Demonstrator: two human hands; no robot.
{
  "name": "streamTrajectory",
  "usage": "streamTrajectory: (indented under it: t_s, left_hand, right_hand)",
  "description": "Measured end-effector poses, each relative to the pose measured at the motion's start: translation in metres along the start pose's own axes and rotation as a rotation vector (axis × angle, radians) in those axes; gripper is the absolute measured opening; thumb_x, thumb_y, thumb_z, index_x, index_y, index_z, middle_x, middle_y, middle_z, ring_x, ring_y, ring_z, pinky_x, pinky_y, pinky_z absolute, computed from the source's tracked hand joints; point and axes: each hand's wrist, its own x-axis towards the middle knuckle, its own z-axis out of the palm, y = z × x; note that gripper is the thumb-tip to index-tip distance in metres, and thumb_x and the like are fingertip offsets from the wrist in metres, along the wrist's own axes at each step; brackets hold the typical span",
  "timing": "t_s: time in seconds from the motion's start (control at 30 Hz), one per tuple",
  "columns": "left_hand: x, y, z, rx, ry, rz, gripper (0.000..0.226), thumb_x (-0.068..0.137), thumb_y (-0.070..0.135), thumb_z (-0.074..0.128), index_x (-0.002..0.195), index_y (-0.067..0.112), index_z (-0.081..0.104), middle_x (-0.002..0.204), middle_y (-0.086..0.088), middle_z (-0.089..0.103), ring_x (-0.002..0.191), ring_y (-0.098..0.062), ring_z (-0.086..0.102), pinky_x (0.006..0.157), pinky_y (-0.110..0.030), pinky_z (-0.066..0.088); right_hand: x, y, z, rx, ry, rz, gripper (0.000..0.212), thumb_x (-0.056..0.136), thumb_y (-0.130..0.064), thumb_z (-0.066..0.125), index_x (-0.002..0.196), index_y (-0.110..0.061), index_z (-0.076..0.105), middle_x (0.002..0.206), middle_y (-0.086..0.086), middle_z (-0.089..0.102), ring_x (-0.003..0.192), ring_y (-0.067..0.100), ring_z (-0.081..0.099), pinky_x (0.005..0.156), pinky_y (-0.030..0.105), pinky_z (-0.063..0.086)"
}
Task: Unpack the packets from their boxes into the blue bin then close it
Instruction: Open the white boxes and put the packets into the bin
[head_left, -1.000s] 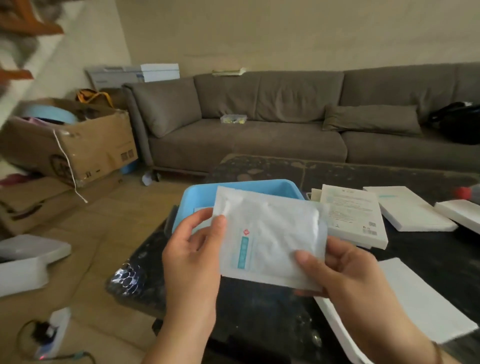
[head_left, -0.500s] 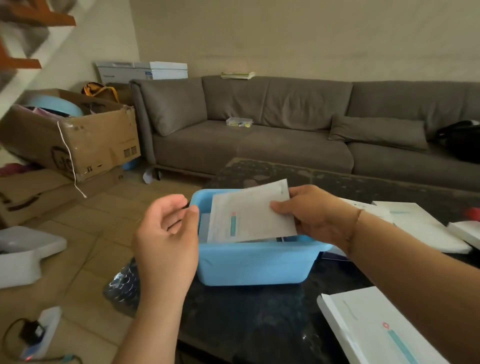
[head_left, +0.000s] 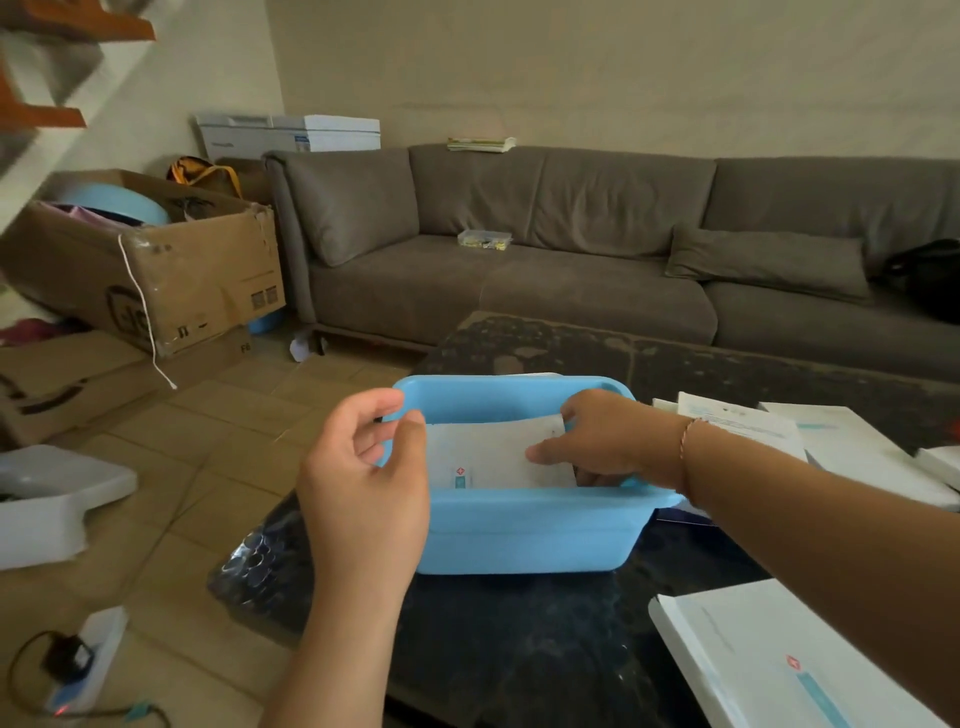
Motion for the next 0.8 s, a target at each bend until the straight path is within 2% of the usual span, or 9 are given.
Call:
streamTrajectory:
  t_s: [0.1,0.23,0.33,0.37,0.43,0.53,0.63,0.73,0.8]
  left_hand:
    - [0.001,0.000,0.000,-0.024,0.012,-0.008,0.015,0.092,0.020,0.066,0.105,0.024,0.068,0.101,0.014,0.069,0.094,-0.001,0.064,0.079,-0.018,0.050]
    - [-0.001,0.002,0.002,-0.028,0.016,-0.002,0.013,0.092,0.020,0.065,0.102,0.027,0.068,0.098,0.016,0.068,0.093,0.001,0.063,0.080,-0.019,0.050]
    - [-0.001,0.001,0.006,-0.005,0.015,0.018,0.012,0.092,0.019,0.065,0.101,0.027,0.068,0.097,0.015,0.068,0.093,-0.001,0.064,0.081,-0.021,0.050]
    - [-0.002,0.000,0.007,0.005,0.014,0.025,0.012,0.092,0.019,0.065,0.101,0.026,0.068,0.097,0.015,0.068,0.092,-0.001,0.064,0.080,-0.020,0.050]
    - [-0.002,0.000,0.008,0.027,0.011,0.041,0.012,0.091,0.020,0.065,0.102,0.024,0.068,0.097,0.015,0.068,0.093,-0.001,0.063,0.080,-0.019,0.050]
    - [-0.003,0.000,0.008,0.031,0.017,0.049,0.012,0.092,0.019,0.065,0.103,0.024,0.068,0.098,0.014,0.068,0.093,-0.001,0.063,0.083,-0.020,0.050]
    - [-0.003,0.000,0.008,0.013,0.027,0.040,0.012,0.092,0.018,0.065,0.101,0.025,0.068,0.098,0.014,0.068,0.093,-0.002,0.064,0.087,-0.026,0.051]
    - [-0.004,0.001,0.009,0.018,0.027,0.038,0.011,0.091,0.018,0.065,0.099,0.026,0.068,0.097,0.014,0.068,0.093,-0.003,0.064,0.088,-0.032,0.054]
    - [-0.005,0.002,0.010,0.026,0.020,0.040,0.011,0.091,0.019,0.065,0.099,0.026,0.068,0.097,0.014,0.068,0.092,-0.002,0.064,0.089,-0.035,0.055]
  right_hand:
    - [-0.008,-0.001,-0.001,-0.282,0.018,-0.055,0.049,0.091,-0.048,0.061,0.125,-0.013,0.053,0.117,0.006,0.065,0.091,0.017,0.057,0.080,0.029,0.047]
    - [-0.008,-0.001,0.003,-0.379,0.007,-0.152,0.051,0.100,-0.035,0.049,0.144,-0.014,0.035,0.135,0.006,0.055,0.115,0.024,0.054,0.093,0.030,0.040]
    - [-0.008,0.001,0.003,-0.389,-0.022,-0.238,0.063,0.102,-0.019,0.043,0.155,-0.018,0.010,0.128,0.007,0.059,0.101,0.021,0.055,0.096,0.030,0.041]
    - [-0.008,0.002,0.003,-0.389,-0.029,-0.255,0.066,0.101,-0.016,0.042,0.156,-0.020,0.006,0.126,0.008,0.059,0.097,0.019,0.054,0.096,0.031,0.042]
    - [-0.007,0.006,0.002,-0.382,-0.033,-0.259,0.065,0.100,-0.014,0.042,0.155,-0.021,0.009,0.129,0.009,0.058,0.102,0.022,0.055,0.096,0.032,0.042]
    - [-0.001,0.010,-0.003,-0.405,-0.015,-0.225,0.053,0.098,-0.023,0.048,0.148,-0.018,0.031,0.135,0.007,0.055,0.117,0.025,0.054,0.093,0.029,0.041]
    - [0.013,0.003,-0.005,-0.437,0.051,-0.283,0.050,0.096,-0.036,0.054,0.142,-0.022,0.043,0.133,0.004,0.055,0.117,0.022,0.053,0.097,0.030,0.042]
    - [0.030,-0.008,0.000,-0.440,0.005,-0.349,0.052,0.095,-0.047,0.054,0.141,-0.027,0.046,0.133,0.001,0.055,0.118,0.022,0.053,0.104,0.036,0.044]
    - [0.038,-0.011,0.004,-0.448,-0.023,-0.391,0.048,0.092,-0.048,0.058,0.134,-0.026,0.054,0.128,-0.001,0.060,0.114,0.022,0.056,0.103,0.039,0.045]
